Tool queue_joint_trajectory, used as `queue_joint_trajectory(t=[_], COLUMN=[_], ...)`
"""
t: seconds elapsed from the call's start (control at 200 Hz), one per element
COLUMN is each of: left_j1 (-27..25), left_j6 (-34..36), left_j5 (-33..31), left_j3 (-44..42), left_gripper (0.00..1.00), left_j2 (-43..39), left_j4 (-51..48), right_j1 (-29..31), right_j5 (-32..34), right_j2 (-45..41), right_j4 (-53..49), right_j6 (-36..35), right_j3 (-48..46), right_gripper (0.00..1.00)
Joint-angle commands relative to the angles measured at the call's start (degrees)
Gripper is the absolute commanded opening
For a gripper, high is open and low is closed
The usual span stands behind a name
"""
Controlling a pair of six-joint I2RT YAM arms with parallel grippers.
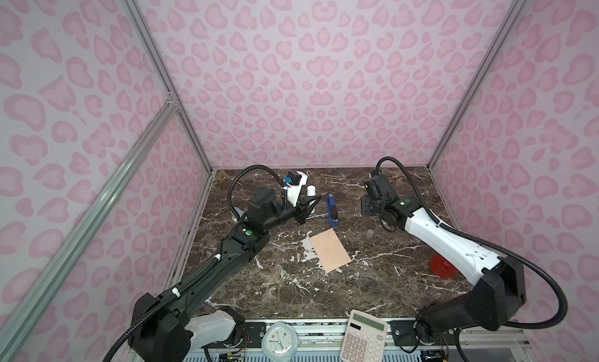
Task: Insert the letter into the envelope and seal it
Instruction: 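Move the right gripper away over the small clear cap on the table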
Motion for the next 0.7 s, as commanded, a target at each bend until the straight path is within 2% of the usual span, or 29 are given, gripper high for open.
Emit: queue_joint_trajectory(t=[0.0, 0.1, 0.225, 0.695], left_j1=[-0.2, -0.4, -0.8, -1.7], left_j6=[1.9, 2.7, 3.2, 2.3], left_j5=[-1.9, -2.6, -3.1, -3.2], left_j3=[-2.0, -3.8, -5.1, -6.3], left_gripper=[0.04, 0.04, 0.04, 0.04], left_j2=[-0.7, -0.7, -0.1, 2.0], left_j4=[0.2, 0.2, 0.1, 1.5], right_j1=[-2.6, -4.0, -4.6, -7.2], right_j5=[-4.6, -7.5, -8.9, -13.9], right_j2=[7.0, 13.7, 17.3, 21.3], right_j4=[-16.6, -21.3, -22.1, -20.2], right_j6=[7.2, 6.7, 7.2, 9.5], right_j3=[6.4, 11.2, 12.4, 8.6], right_gripper=[0.41, 0.41, 0.42, 0.47])
